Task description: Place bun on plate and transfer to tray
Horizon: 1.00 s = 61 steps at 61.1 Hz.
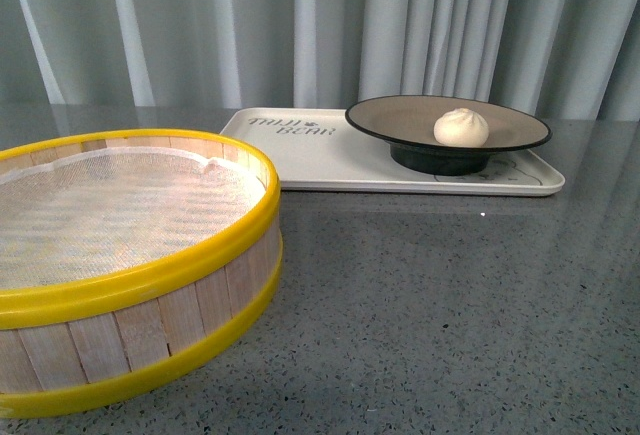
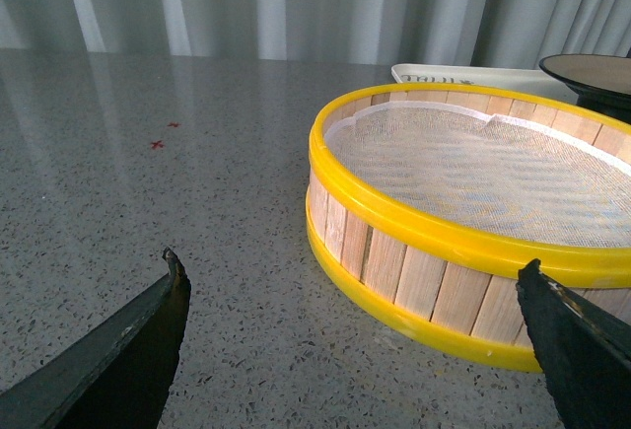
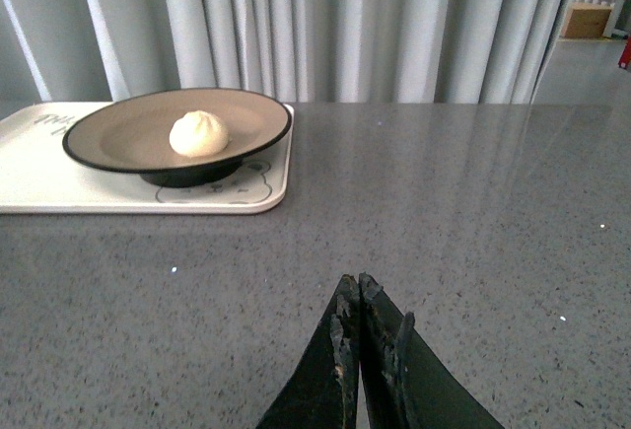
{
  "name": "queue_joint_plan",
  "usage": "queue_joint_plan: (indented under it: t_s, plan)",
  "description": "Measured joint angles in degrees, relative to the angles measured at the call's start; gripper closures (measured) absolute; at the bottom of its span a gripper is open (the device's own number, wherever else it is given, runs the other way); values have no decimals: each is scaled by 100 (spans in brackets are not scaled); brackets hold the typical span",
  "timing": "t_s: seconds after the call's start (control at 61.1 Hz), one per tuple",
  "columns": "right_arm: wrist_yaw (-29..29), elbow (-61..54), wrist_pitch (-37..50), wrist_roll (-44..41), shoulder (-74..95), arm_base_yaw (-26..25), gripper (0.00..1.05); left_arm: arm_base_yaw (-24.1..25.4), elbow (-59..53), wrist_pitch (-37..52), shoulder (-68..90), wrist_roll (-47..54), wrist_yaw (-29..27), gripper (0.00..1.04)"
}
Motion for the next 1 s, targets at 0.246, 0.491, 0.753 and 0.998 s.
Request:
queue_joint_plan:
  t_s: [0.246, 0.491, 0.753, 0.998]
  plan:
    - [573, -546, -39, -13, -625, 496, 103, 0, 0, 0, 0, 0, 0, 7]
    - [931, -852, -227, -15, -1119, 960, 103, 0, 0, 0, 0, 0, 0, 7]
    - [931, -1036, -503, -15, -1596, 960, 103, 0, 0, 0, 0, 0, 0, 7]
    - [931, -1305, -625, -15, -2020, 960, 103, 0, 0, 0, 0, 0, 0, 7]
